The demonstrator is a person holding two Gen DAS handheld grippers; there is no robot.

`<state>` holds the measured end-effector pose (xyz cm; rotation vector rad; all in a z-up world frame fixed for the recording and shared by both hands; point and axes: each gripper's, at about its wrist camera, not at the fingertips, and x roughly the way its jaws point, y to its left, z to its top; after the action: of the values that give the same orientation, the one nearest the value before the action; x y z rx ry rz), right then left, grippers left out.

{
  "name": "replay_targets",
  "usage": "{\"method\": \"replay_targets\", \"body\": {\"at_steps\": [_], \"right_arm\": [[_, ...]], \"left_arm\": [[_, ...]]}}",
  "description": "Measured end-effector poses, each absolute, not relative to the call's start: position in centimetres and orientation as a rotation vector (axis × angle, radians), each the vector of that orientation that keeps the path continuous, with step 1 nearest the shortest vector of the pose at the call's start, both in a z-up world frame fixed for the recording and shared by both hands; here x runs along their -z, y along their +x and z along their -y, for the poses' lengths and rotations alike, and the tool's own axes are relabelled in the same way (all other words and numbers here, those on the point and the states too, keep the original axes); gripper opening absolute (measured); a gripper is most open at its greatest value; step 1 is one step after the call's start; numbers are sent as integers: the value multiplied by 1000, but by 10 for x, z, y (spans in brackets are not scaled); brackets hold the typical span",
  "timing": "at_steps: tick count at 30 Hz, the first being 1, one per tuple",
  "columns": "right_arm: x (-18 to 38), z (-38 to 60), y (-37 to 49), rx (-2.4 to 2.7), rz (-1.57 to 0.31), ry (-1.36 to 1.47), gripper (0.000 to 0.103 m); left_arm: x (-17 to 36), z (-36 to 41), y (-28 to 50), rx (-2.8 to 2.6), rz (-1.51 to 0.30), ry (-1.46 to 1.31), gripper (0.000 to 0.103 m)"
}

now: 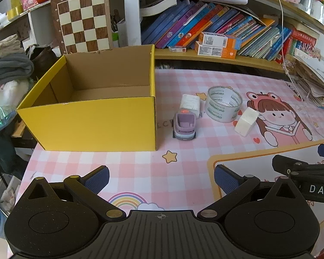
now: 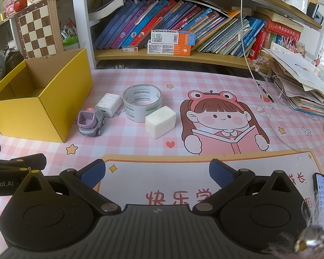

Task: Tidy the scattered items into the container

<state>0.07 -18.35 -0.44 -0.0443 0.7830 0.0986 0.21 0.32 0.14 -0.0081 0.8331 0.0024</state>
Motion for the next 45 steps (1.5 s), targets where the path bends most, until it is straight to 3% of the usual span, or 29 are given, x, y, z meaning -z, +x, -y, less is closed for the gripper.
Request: {"method": "replay_targets", "body": {"at_steps": [45], "right_arm": [[10, 191, 6, -122, -778, -12, 102]], "left_arm": [[4, 0, 9, 68, -839, -65, 103]]}}
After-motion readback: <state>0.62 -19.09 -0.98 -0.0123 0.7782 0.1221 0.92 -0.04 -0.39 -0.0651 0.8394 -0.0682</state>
